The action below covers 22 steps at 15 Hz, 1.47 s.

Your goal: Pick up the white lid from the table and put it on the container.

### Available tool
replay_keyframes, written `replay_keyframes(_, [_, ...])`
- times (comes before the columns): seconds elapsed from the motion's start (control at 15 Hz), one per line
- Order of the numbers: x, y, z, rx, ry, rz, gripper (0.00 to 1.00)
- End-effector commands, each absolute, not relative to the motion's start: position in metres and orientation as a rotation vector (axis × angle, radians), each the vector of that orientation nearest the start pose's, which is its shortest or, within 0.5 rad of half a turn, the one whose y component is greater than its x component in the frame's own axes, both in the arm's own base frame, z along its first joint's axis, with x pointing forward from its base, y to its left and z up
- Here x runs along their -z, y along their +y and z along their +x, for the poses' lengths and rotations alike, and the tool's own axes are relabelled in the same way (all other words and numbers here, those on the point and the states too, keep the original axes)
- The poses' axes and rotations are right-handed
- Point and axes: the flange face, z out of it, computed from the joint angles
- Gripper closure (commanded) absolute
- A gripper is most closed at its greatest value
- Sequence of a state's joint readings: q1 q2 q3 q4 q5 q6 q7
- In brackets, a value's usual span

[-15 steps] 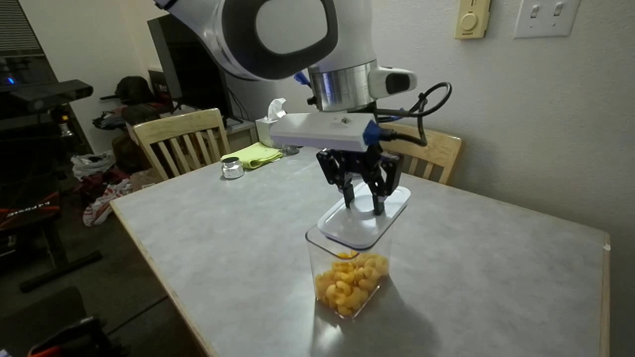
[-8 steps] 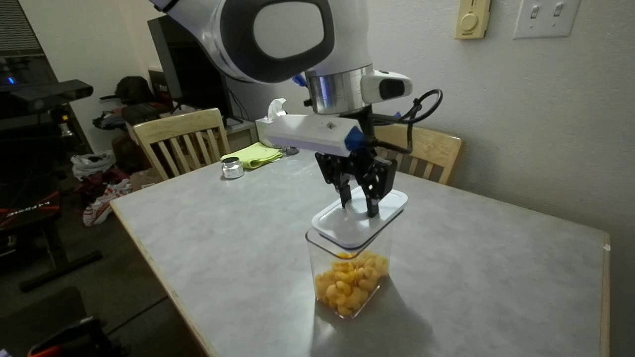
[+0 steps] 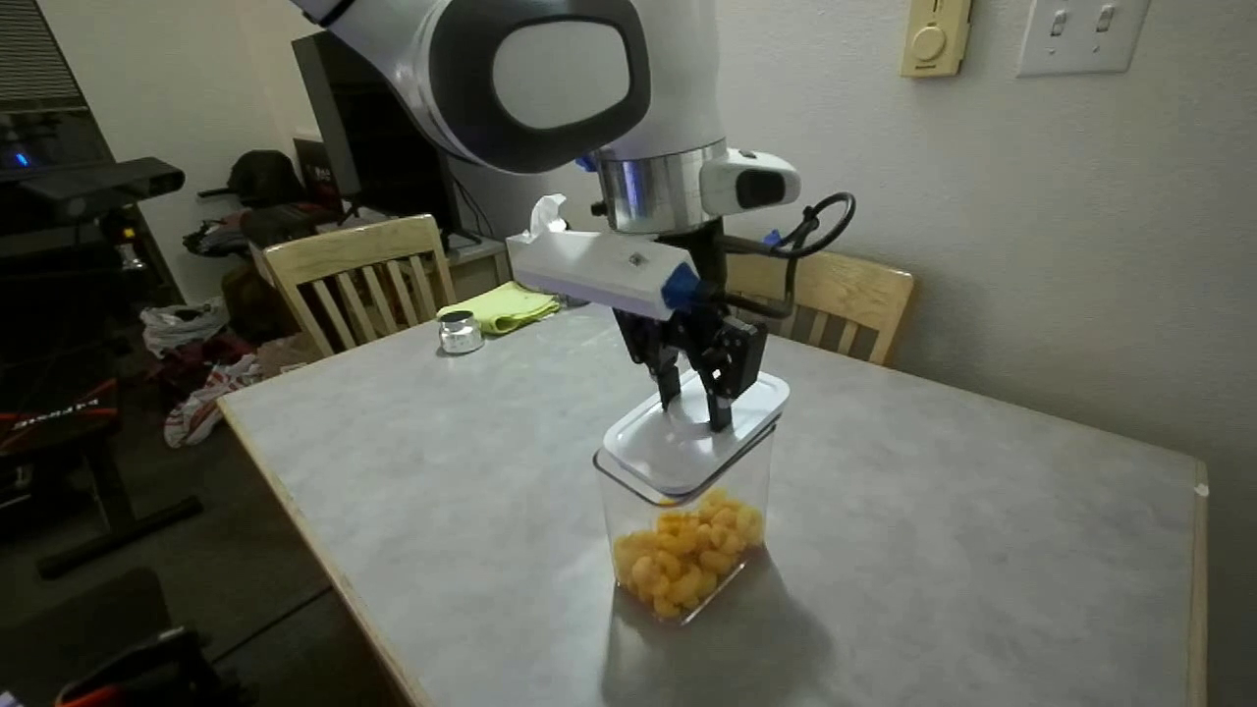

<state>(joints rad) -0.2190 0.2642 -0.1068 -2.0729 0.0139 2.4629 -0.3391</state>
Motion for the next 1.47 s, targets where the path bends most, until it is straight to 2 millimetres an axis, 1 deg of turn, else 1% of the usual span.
replay_keyframes(0.0, [-0.319,-0.184,0.558,0.137,-0.032,-3.178,0.71])
replay_keyframes(0.2, [-0.325,-0.182,0.558,0.102,-0.040,-3.181,0.71])
replay_keyframes(0.53, [-0.325,-0.179,0.548,-0.115,0.003,-3.148,0.71])
replay_keyframes(0.73, [-0.321,-0.176,0.545,-0.173,0.003,-3.119,0.71])
replay_keyframes(1.0, [-0.317,-0.171,0.548,-0.126,-0.002,-3.110,0.71])
replay_keyframes(1.4, [-0.321,-0.165,0.557,-0.013,-0.066,-3.137,0.71])
